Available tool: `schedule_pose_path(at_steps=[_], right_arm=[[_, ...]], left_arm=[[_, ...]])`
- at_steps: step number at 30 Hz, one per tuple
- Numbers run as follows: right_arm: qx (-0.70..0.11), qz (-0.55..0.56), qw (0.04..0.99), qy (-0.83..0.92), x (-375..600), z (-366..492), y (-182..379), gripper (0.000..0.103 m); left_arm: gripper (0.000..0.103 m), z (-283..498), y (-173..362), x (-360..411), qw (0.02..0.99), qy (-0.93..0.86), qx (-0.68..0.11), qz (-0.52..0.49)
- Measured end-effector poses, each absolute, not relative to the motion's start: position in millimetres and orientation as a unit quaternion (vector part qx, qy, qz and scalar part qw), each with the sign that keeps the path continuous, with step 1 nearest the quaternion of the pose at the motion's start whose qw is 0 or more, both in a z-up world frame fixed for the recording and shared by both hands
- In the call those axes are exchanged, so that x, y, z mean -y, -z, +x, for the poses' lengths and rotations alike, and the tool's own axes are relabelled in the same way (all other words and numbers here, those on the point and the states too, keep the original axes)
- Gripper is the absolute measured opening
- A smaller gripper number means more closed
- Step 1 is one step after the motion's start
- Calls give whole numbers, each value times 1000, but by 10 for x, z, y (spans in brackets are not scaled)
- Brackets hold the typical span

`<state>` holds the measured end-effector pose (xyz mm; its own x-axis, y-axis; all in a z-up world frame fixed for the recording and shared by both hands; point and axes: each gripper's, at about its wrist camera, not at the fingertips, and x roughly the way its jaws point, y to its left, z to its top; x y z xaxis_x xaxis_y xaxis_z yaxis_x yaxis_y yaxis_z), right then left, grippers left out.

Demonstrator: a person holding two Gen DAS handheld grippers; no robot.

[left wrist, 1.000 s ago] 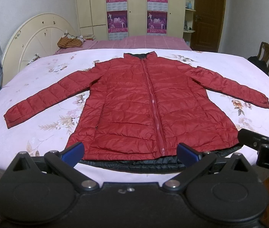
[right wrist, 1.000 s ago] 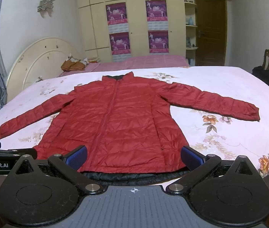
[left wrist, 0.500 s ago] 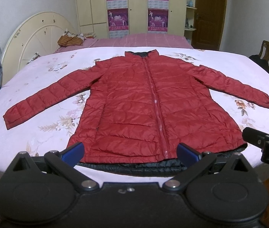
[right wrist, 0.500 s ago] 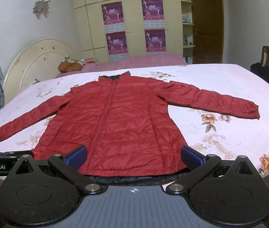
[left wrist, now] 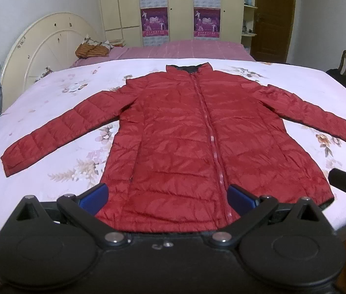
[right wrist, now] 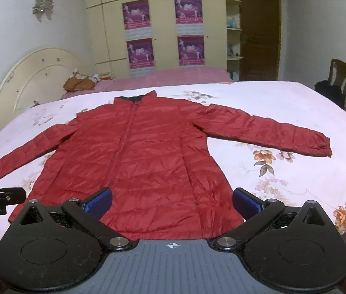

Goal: Fold large clothes

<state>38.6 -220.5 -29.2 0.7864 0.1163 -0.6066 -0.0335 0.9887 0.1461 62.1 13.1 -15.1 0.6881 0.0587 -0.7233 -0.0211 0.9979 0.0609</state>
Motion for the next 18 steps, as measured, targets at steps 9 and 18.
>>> schedule_pose_path(at_steps=[9, 18], right_arm=[[-334, 81, 939, -6, 2199, 807, 393, 103], [-341, 98, 934, 47, 2130, 1317, 515, 103]], left_arm=[[103, 1156, 287, -298, 913, -15, -406, 29], [103, 1830, 446, -476, 909, 9, -414, 46]])
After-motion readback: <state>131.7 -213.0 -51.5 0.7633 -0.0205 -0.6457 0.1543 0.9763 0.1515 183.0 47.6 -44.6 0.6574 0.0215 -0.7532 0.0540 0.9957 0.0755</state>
